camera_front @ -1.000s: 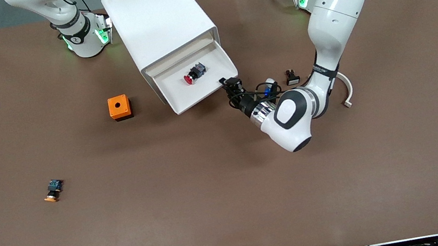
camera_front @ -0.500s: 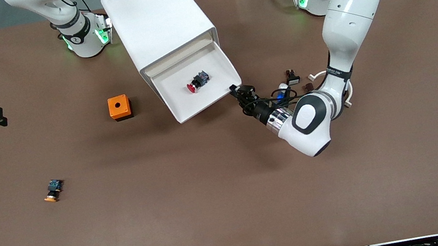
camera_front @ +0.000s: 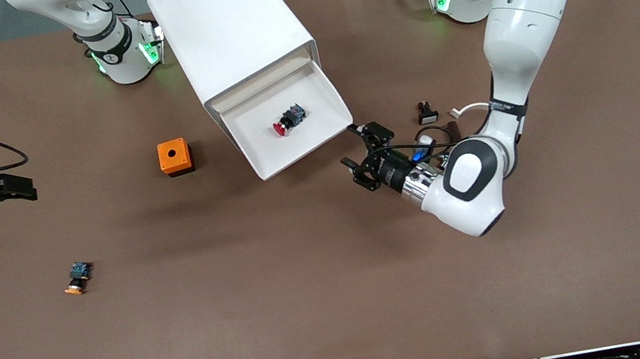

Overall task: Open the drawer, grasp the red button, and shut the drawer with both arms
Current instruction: 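Release the drawer and withdraw the left gripper while the right gripper approaches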

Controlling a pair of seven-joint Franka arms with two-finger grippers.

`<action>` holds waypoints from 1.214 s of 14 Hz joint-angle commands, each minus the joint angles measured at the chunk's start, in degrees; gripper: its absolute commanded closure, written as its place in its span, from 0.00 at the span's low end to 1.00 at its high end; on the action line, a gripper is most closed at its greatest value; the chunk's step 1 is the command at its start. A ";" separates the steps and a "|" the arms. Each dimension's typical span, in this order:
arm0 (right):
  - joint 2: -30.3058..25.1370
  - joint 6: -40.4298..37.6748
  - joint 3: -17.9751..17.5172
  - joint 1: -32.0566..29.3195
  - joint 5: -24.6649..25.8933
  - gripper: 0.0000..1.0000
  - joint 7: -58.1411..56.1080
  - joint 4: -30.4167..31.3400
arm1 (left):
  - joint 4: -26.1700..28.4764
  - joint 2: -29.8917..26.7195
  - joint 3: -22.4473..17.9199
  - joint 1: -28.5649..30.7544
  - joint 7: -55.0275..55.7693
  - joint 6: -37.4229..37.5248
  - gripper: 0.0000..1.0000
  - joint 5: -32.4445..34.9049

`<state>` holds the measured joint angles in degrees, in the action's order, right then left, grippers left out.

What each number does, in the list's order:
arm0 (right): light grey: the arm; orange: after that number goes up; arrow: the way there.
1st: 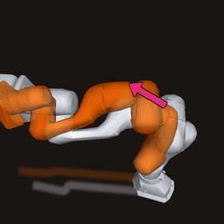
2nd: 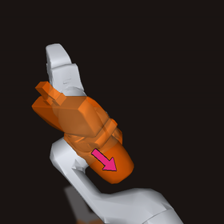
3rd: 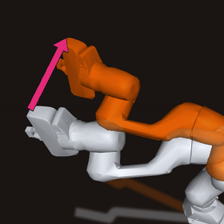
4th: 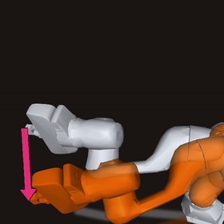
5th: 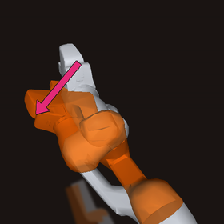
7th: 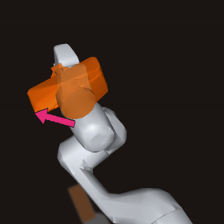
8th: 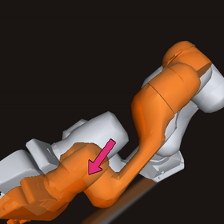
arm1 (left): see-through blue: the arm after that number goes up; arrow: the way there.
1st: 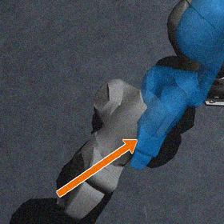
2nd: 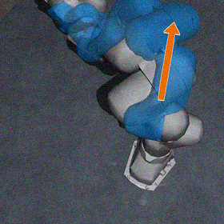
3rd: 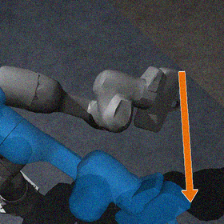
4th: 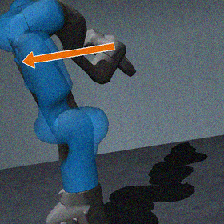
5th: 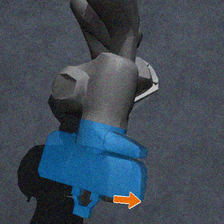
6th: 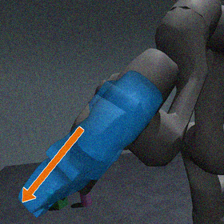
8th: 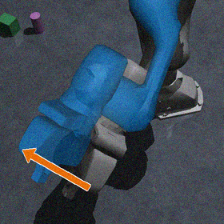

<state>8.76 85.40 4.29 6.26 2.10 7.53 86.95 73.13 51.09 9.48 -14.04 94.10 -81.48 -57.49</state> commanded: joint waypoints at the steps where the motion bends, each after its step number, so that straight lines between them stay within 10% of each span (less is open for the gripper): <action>1: -0.67 -2.34 0.02 6.11 -3.31 0.00 20.43 -0.03 | -2.89 -0.73 -1.04 1.04 -16.71 1.76 0.00 3.76; 7: -0.50 1.34 0.02 15.62 -5.80 0.00 37.90 1.90 | -4.22 -10.73 -1.31 6.20 -50.21 2.12 0.00 21.43; 17: -0.50 12.75 0.02 28.18 -8.34 0.00 61.97 10.42 | 6.84 -37.80 -1.22 20.28 -68.17 10.47 0.00 42.35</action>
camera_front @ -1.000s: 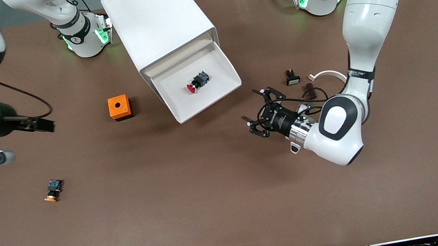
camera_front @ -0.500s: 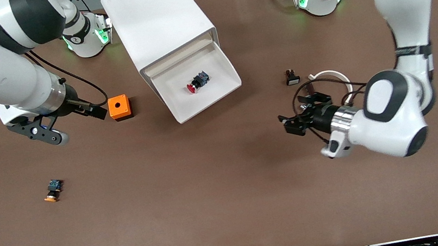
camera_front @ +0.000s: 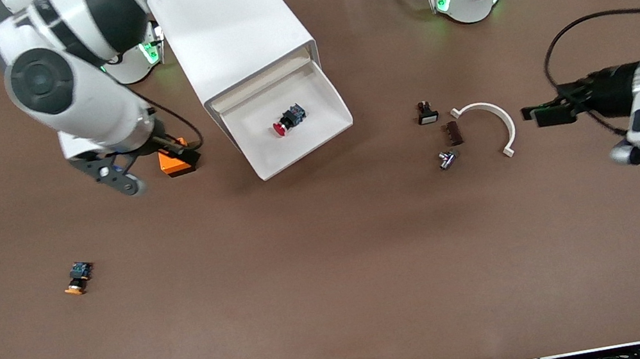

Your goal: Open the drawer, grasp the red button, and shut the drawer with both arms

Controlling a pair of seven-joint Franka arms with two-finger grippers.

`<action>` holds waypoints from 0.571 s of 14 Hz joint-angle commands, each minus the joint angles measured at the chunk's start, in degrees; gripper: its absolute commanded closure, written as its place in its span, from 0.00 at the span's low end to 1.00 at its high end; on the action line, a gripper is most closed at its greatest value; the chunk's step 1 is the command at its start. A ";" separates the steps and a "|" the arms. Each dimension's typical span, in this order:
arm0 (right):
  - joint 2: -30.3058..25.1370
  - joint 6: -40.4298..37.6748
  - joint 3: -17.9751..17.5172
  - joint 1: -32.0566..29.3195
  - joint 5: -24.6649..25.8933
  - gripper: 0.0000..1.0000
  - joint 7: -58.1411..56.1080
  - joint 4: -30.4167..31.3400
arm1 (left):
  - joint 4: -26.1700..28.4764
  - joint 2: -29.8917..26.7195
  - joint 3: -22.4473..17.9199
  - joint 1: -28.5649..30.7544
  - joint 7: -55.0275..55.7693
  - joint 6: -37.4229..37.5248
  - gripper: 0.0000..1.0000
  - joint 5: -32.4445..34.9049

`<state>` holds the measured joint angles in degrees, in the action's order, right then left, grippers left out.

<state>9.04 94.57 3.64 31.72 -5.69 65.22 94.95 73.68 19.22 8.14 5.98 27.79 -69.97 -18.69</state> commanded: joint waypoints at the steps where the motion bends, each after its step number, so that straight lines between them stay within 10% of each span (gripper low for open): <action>1: -0.69 6.48 0.67 4.38 -0.81 0.00 5.52 3.82 | 8.38 -8.04 0.12 1.82 -4.55 -1.22 0.00 4.79; 8: 2.30 14.77 0.67 14.33 -1.26 0.00 20.73 5.16 | 22.09 -19.20 0.48 6.06 -15.55 -9.55 0.00 9.89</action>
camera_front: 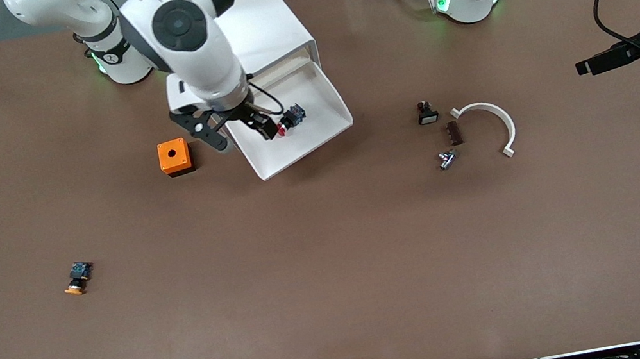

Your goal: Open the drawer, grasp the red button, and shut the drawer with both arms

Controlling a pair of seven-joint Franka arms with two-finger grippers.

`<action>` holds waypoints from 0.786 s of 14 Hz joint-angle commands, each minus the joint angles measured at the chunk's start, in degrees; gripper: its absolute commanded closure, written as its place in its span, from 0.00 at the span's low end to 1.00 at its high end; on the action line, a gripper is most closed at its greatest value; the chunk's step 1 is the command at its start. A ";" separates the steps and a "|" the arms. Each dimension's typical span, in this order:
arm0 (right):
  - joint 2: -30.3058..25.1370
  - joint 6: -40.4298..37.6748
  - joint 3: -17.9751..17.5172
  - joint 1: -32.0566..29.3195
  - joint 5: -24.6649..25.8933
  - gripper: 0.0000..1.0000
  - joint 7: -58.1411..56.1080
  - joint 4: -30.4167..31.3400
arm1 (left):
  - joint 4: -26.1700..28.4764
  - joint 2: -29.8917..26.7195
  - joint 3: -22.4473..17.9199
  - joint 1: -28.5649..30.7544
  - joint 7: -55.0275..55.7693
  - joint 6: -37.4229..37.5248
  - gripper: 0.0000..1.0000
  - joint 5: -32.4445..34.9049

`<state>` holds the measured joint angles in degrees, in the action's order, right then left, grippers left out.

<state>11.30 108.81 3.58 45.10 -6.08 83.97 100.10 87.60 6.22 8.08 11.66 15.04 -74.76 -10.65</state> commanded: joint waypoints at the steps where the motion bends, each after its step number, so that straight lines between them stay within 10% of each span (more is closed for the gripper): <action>1: 0.04 0.53 0.72 1.39 -0.86 0.00 2.77 0.01 | 10.90 -7.87 0.44 0.30 -5.00 -6.60 0.00 1.86; 11: 5.30 6.32 0.81 7.45 -0.51 0.01 10.86 -0.16 | 15.22 -10.52 -8.88 -13.41 -6.34 -12.07 0.00 6.87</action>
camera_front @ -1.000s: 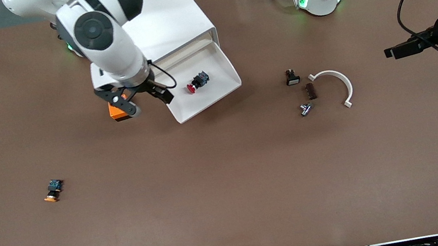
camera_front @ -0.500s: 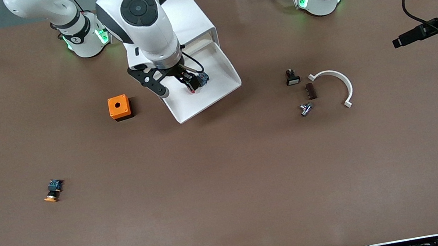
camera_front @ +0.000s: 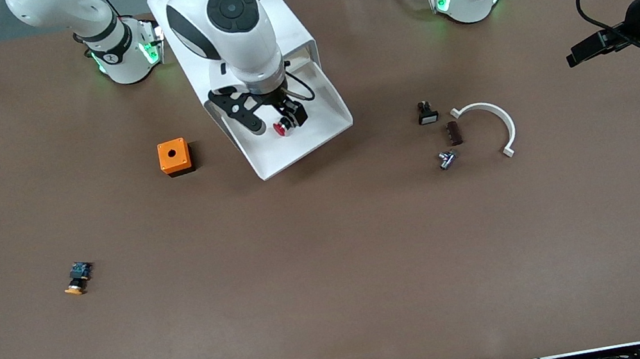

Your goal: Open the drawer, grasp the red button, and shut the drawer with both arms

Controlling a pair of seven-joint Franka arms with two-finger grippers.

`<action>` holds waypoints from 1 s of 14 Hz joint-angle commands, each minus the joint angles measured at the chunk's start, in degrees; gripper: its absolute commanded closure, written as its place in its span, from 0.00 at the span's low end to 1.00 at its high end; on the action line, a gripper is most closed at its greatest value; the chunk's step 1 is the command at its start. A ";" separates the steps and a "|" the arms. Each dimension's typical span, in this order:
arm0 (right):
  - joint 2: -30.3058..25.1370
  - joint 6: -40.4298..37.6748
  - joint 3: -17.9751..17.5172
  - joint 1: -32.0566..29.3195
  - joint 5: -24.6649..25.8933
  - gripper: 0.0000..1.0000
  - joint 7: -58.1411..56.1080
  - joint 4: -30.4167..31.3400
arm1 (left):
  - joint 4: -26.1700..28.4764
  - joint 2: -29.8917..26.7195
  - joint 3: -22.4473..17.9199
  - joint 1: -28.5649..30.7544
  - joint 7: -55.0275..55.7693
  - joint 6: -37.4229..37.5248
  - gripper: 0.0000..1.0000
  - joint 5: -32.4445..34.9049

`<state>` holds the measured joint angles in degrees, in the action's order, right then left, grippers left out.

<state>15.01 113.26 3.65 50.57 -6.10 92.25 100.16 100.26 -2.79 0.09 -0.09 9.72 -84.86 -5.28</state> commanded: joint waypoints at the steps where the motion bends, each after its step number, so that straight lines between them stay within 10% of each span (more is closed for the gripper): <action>1: 2.30 2.57 0.74 2.78 -0.23 0.01 3.89 -0.23 | 2.92 -1.60 -0.88 -1.93 -1.02 -2.58 0.00 1.50; 14: 6.70 2.41 0.74 5.51 1.44 0.02 5.22 0.03 | -4.99 -1.52 2.46 -0.62 -4.44 -5.48 0.00 5.02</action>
<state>21.23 116.08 3.67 54.77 -5.70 96.32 100.22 94.85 -4.00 2.52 -1.50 7.45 -89.37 -1.24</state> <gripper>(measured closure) 0.013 0.000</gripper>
